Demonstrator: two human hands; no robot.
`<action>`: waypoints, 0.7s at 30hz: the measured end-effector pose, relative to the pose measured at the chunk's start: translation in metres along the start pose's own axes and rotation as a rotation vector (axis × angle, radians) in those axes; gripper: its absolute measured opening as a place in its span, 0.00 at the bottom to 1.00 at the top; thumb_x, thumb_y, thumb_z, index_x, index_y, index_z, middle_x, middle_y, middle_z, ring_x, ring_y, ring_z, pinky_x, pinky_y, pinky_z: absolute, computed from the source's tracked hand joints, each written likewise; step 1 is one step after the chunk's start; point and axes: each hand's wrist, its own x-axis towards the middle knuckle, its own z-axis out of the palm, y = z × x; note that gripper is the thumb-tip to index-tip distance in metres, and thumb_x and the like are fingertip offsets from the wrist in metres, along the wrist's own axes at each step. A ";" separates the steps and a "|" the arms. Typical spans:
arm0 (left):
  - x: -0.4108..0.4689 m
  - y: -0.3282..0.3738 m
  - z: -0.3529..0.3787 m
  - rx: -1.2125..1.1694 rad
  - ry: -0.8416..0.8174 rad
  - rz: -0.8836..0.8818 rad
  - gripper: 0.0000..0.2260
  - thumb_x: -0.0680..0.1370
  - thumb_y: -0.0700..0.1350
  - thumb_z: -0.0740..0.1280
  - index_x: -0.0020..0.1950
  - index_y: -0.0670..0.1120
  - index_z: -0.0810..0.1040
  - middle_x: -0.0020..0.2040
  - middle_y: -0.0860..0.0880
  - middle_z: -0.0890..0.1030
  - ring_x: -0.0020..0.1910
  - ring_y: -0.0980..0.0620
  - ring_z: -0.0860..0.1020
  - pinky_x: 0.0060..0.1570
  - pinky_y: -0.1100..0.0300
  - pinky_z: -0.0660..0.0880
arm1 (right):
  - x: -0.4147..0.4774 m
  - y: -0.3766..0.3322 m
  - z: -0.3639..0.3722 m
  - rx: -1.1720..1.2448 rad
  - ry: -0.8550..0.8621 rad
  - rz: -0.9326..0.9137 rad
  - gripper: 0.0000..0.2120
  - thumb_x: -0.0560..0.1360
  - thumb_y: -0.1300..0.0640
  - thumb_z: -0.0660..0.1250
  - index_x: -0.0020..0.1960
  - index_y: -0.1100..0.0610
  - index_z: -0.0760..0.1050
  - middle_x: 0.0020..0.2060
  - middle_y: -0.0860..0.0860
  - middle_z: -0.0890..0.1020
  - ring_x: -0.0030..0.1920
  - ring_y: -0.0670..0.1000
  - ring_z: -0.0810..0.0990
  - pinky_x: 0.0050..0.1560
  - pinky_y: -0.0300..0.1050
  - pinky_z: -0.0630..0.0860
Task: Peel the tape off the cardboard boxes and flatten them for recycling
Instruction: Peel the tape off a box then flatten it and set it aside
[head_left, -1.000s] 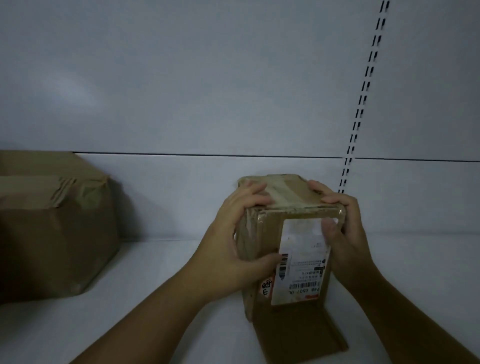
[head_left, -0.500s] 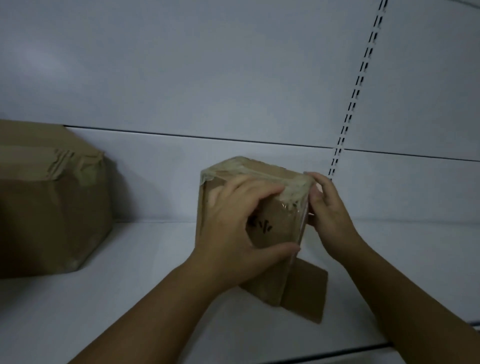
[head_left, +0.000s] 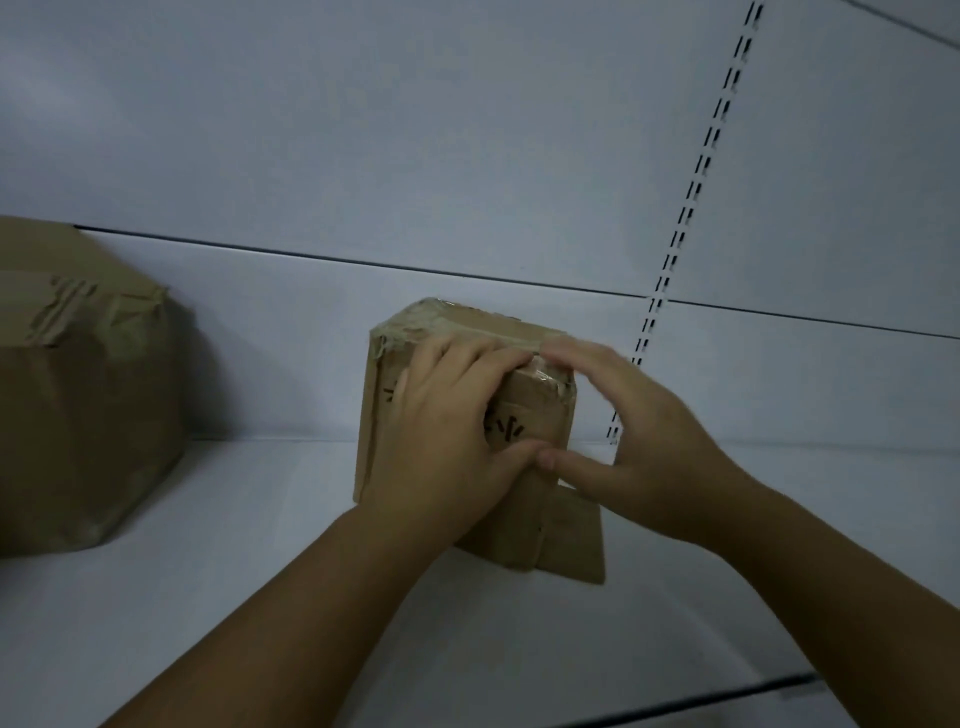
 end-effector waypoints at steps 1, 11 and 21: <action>-0.001 -0.001 -0.001 -0.008 -0.011 0.017 0.28 0.65 0.57 0.69 0.64 0.48 0.75 0.59 0.51 0.77 0.61 0.53 0.66 0.59 0.64 0.59 | -0.001 0.004 0.004 0.021 -0.008 0.003 0.30 0.69 0.44 0.68 0.69 0.45 0.64 0.64 0.34 0.68 0.66 0.34 0.65 0.64 0.27 0.62; -0.006 -0.010 -0.004 -0.100 0.002 0.015 0.25 0.67 0.43 0.71 0.63 0.46 0.75 0.61 0.51 0.76 0.64 0.57 0.65 0.66 0.73 0.55 | -0.001 0.013 0.036 0.013 0.385 -0.046 0.19 0.74 0.52 0.65 0.63 0.56 0.73 0.59 0.44 0.74 0.61 0.41 0.73 0.53 0.49 0.80; -0.009 -0.009 0.002 -0.080 -0.008 0.036 0.28 0.68 0.55 0.68 0.66 0.51 0.68 0.64 0.53 0.72 0.67 0.53 0.64 0.65 0.63 0.57 | 0.001 0.016 0.036 -0.211 0.639 -0.301 0.08 0.71 0.61 0.71 0.47 0.57 0.74 0.51 0.57 0.79 0.51 0.53 0.76 0.51 0.38 0.73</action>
